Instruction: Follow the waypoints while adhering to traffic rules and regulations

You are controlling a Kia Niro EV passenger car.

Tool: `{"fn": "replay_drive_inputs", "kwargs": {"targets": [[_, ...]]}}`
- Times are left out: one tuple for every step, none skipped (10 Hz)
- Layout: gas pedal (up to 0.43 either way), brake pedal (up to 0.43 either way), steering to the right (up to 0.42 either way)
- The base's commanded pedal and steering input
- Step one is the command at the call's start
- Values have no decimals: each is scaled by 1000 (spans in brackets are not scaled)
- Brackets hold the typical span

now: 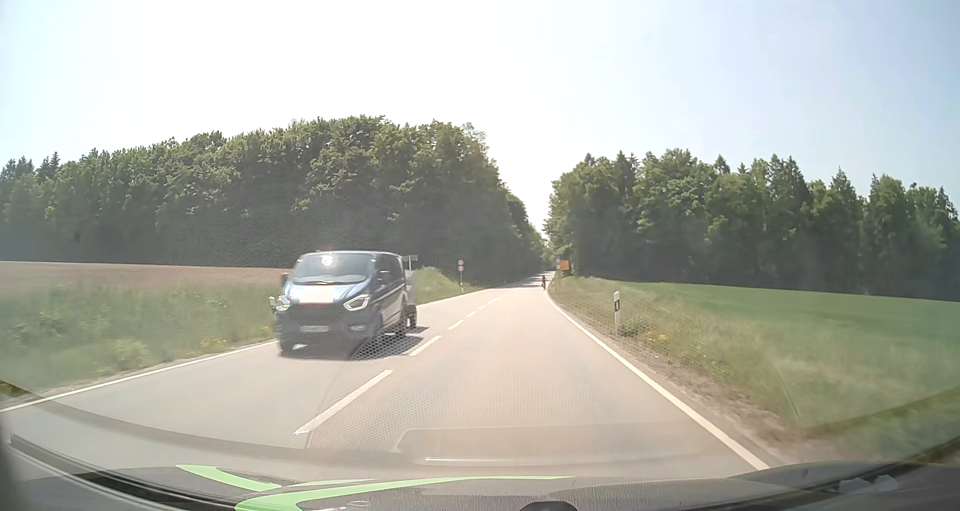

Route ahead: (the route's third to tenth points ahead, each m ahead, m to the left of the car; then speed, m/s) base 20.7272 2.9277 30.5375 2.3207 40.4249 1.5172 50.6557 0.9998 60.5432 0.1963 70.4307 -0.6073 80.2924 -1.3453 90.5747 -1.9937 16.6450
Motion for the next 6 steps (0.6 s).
{"fn": "replay_drive_inputs", "kwargs": {"targets": [[0,220,10],[0,220,9],[0,220,8],[0,220,7],[0,220,7],[0,220,7]]}}
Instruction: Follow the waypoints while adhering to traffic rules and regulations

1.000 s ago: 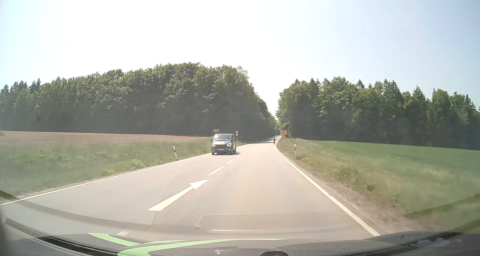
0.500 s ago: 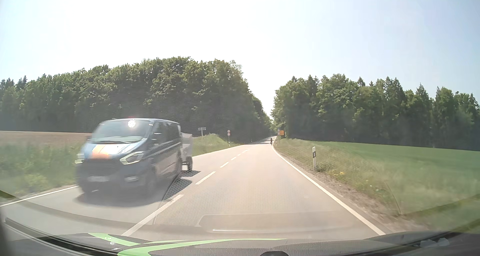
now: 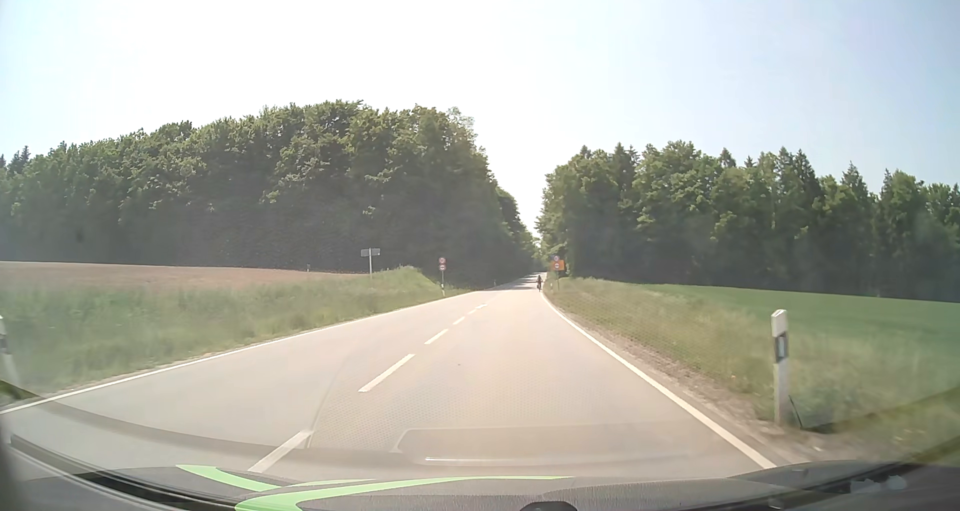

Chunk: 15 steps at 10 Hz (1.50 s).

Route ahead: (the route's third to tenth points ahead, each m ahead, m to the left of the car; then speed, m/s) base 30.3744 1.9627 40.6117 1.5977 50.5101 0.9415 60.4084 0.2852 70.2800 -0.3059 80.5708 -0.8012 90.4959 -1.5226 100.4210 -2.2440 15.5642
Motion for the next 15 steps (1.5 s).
{"fn": "replay_drive_inputs", "kwargs": {"targets": [[0,220,7],[0,220,6],[0,220,6],[0,220,6],[0,220,6],[0,220,5],[0,213,4],[0,201,5],[0,201,4],[0,201,4],[0,207,4],[0,207,4],[0,207,4],[0,207,4],[0,207,4]]}}
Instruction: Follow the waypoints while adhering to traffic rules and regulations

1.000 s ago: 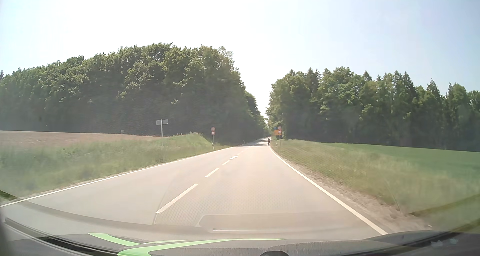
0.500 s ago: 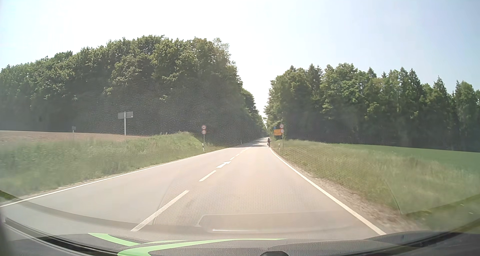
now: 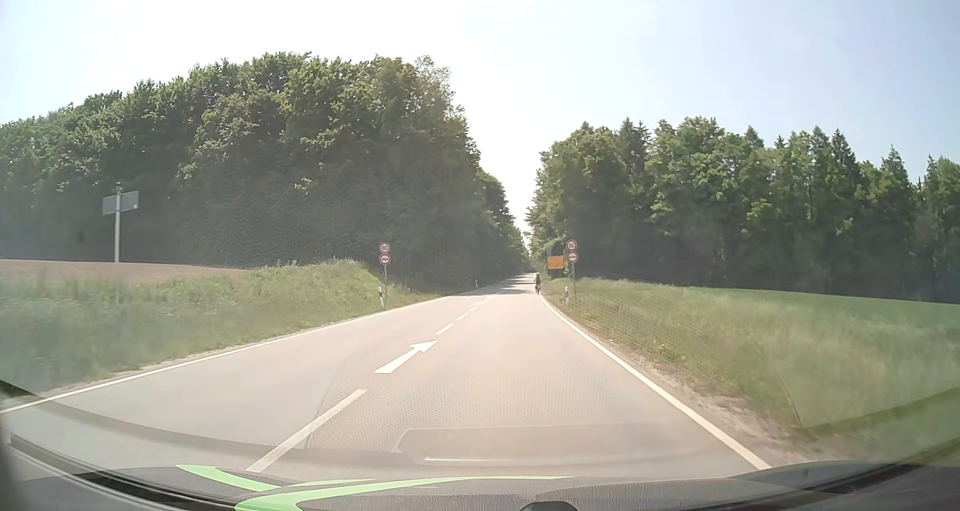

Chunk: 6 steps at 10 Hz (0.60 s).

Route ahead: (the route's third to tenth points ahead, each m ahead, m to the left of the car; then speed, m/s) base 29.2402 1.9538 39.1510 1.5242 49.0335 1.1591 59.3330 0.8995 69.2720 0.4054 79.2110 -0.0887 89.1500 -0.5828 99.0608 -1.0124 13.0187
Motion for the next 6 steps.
{"fn": "replay_drive_inputs", "kwargs": {"targets": [[0,213,4],[0,213,4],[0,213,4],[0,213,4],[0,213,4],[0,207,4]]}}
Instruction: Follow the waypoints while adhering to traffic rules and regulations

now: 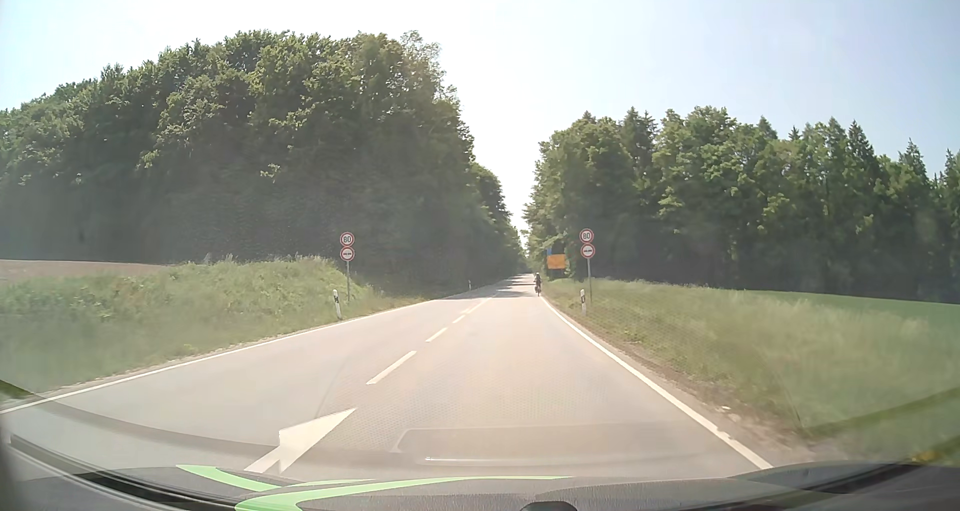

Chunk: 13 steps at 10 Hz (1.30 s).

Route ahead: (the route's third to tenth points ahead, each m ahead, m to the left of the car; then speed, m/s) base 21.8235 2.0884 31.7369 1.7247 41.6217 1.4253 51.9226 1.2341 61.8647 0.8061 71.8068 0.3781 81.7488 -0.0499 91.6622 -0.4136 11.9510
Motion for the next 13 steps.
{"fn": "replay_drive_inputs", "kwargs": {"targets": [[0,195,4],[0,195,4],[0,195,4],[0,195,4],[0,195,4],[0,195,4],[0,189,4],[0,171,4],[0,165,4],[0,165,4],[0,165,3],[0,165,3],[0,159,3]]}}
